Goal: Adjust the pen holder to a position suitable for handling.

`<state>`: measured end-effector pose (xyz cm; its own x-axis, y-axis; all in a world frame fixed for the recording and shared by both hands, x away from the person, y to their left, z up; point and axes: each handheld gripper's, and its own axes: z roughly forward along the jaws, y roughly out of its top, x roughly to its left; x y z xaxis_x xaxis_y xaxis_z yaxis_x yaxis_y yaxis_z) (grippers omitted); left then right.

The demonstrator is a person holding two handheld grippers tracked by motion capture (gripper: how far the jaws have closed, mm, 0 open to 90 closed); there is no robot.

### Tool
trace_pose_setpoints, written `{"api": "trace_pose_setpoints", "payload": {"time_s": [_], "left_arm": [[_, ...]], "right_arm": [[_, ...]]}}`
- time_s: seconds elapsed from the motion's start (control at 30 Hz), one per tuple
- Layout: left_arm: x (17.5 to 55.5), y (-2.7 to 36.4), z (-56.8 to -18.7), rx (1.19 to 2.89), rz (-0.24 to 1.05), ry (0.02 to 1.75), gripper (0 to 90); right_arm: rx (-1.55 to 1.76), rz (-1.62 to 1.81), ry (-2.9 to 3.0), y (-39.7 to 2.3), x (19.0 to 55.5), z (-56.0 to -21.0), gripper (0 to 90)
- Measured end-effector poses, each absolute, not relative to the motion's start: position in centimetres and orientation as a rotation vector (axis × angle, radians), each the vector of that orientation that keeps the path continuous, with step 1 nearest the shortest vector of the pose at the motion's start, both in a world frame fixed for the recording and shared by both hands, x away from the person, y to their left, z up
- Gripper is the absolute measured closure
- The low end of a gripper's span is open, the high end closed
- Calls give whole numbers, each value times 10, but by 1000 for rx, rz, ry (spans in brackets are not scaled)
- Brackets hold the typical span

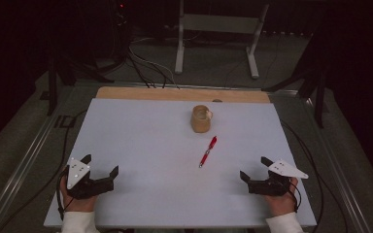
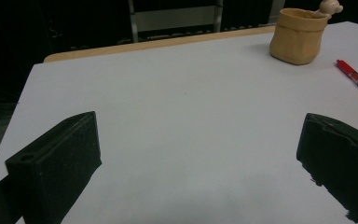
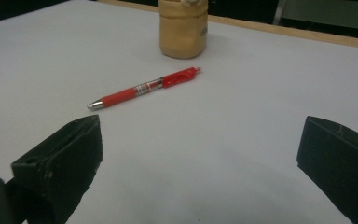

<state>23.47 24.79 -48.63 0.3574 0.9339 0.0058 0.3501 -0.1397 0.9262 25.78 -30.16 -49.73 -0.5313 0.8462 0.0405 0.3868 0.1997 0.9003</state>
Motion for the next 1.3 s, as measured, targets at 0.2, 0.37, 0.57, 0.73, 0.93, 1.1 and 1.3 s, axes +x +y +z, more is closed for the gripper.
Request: {"api": "trace_pose_setpoints", "payload": {"time_s": [0.2, 0.37, 0.57, 0.73, 0.93, 1.1, 1.3], "left_arm": [[235, 249, -486, 1685, 777, 1156, 2], [235, 247, -486, 1687, 777, 1158, 2], [236, 245, -487, 1699, 778, 1162, 2], [238, 243, -491, 1713, 782, 1170, 2], [239, 243, -493, 1713, 785, 1172, 2], [239, 244, -494, 1713, 789, 1181, 2], [241, 245, -495, 1713, 789, 1184, 2]], "right_arm": [[1155, 1275, 2002, -300, 258, -498, 8], [1184, 1274, 2007, -298, 260, -498, 8], [1168, 1286, 2014, -291, 267, -487, 8], [1170, 1253, 2041, -281, 278, -478, 7], [1163, 1225, 2063, -269, 290, -469, 7], [1159, 1215, 2068, -261, 302, -463, 8], [1161, 1216, 2071, -251, 314, -458, 7]]}}
